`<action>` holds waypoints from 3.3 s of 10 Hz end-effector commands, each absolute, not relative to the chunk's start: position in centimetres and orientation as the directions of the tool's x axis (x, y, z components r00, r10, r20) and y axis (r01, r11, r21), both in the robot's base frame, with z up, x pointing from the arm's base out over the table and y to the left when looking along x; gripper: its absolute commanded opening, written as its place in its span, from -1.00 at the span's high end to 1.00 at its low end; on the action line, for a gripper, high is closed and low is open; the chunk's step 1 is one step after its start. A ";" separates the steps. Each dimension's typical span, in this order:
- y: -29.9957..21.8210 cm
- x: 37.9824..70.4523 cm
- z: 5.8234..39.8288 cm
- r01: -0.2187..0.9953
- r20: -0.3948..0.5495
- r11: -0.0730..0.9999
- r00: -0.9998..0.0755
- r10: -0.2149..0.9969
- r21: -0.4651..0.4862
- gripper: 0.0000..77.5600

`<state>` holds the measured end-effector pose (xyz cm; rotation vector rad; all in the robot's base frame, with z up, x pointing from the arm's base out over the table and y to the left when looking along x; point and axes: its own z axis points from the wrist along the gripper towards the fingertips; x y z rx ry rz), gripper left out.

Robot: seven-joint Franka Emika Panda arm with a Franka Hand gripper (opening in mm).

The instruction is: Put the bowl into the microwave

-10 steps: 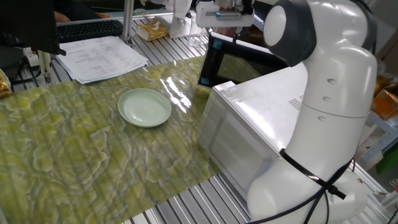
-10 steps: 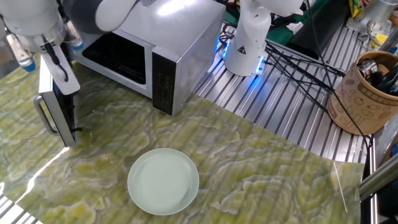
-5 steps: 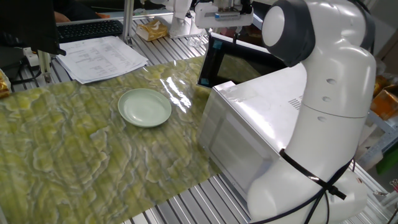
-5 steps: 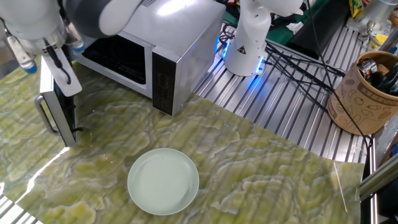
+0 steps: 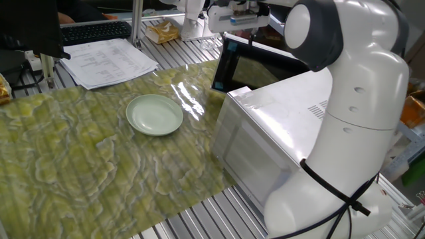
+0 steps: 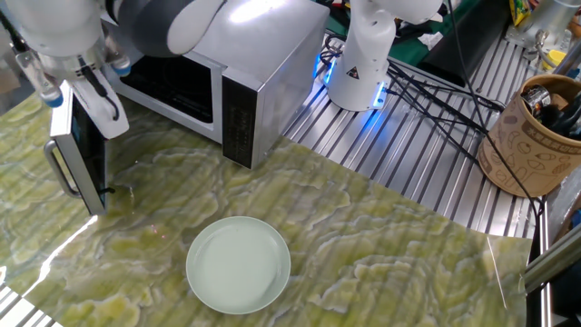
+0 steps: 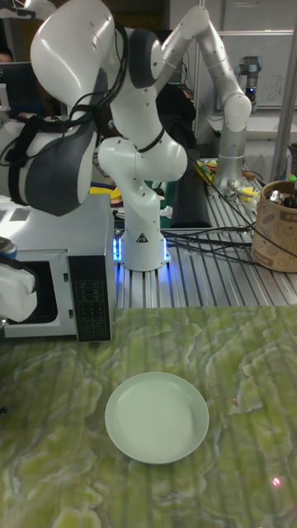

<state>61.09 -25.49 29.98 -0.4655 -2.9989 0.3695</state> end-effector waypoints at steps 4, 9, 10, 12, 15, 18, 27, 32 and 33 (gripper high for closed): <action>-25.5 61.1 30.2 0.209 0.007 0.941 -0.976 0.219 -0.266 -1.00; -25.5 61.1 30.2 0.163 0.003 0.951 -0.985 0.170 -0.261 -1.00; -25.5 61.1 30.2 0.170 0.013 0.954 -0.984 0.179 -0.246 -1.00; -25.5 61.1 30.2 0.186 0.019 0.951 -0.980 0.197 -0.248 -1.00; -25.5 61.1 30.2 0.215 0.029 0.950 -0.973 0.227 -0.226 -1.00; -25.5 61.1 30.2 0.263 0.043 0.942 -0.960 0.277 -0.209 -1.00; -27.0 62.1 29.9 0.273 0.021 0.940 -0.959 0.283 -0.207 -1.00; -28.7 62.6 30.0 0.211 0.020 0.950 -0.975 0.221 -0.230 -1.00; -29.2 62.9 30.3 0.189 0.020 0.952 -0.980 0.200 -0.241 -1.00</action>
